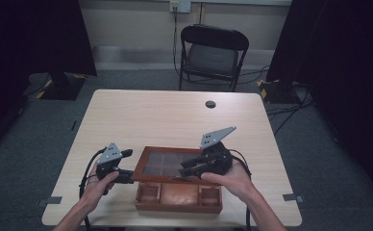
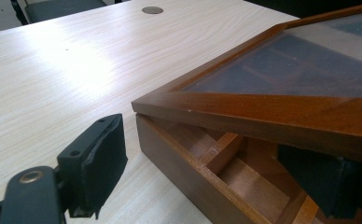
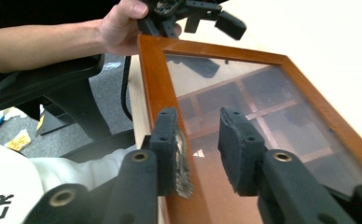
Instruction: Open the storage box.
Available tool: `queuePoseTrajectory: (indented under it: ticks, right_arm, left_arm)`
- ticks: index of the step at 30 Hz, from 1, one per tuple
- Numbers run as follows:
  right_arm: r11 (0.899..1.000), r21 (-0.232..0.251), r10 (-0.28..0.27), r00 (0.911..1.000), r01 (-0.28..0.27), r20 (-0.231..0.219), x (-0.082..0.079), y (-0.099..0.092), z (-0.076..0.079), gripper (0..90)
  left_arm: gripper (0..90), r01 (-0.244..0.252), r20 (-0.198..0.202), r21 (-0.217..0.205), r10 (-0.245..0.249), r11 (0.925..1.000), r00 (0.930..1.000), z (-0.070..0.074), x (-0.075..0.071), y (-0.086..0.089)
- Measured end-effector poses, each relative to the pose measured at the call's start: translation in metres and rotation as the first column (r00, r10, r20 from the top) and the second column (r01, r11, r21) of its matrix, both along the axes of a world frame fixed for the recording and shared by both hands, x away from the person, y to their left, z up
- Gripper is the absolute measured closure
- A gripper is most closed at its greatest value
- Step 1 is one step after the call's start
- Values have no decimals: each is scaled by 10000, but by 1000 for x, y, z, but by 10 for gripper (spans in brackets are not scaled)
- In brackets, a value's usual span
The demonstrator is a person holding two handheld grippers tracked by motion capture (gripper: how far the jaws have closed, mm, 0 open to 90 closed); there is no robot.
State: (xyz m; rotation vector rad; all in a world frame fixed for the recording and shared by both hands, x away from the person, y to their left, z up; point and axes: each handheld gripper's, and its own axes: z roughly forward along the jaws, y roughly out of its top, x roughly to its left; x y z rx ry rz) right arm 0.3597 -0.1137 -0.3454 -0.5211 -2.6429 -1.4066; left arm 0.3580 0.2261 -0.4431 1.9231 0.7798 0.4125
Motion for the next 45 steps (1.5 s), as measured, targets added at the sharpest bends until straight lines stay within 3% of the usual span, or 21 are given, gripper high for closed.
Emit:
queuePoseTrajectory:
  ticks: [5, 9, 13, 17, 24, 29, 36, 41, 45]
  right_arm:
    - [9982, 340, -506, 9987, 503, 74, -2, -17, 0, 523]
    - [9917, 675, -1110, 9937, 1095, 183, -8, -33, -3, 364]
    - [9864, 826, -1467, 9877, 1420, 541, -19, -47, -9, 314]
    - [9807, 978, -1759, 9825, 1696, 606, -26, -60, -16, 262]
    - [9748, 982, -2096, 9729, 2002, 972, -32, -75, -25, 253]
    - [9624, 1011, -2628, 9584, 2522, 1112, -26, -84, -30, 245]
    - [9567, 969, -2855, 9498, 2745, 1283, -18, -87, -34, 248]
    - [9455, 637, -3254, 9346, 3194, 1436, -12, -87, -38, 249]
    - [9451, 939, -3226, 9397, 3131, 1137, -6, -89, -41, 238]
  left_arm:
    - [156, -54, 53, -69, 55, 10000, 10000, 1, 0, 0]
    - [161, -75, 107, -65, 76, 10000, 9999, 2, 0, 0]
    - [168, -92, 79, -86, 93, 9999, 9999, 5, -1, 0]
    - [162, -20, 107, -284, 23, 9996, 9999, 10, 2, -2]
    - [151, 80, 52, -374, -79, 9993, 10000, 16, 6, -7]
    - [150, -74, 86, -446, 78, 9990, 9999, 17, 7, -7]
    - [149, -36, 40, -335, 37, 9994, 10000, 22, 11, -8]
    - [149, -67, 5, -352, 67, 9994, 10000, 23, 13, -8]
    - [151, -126, -126, -557, 119, 9984, 9999, 23, 15, -8]
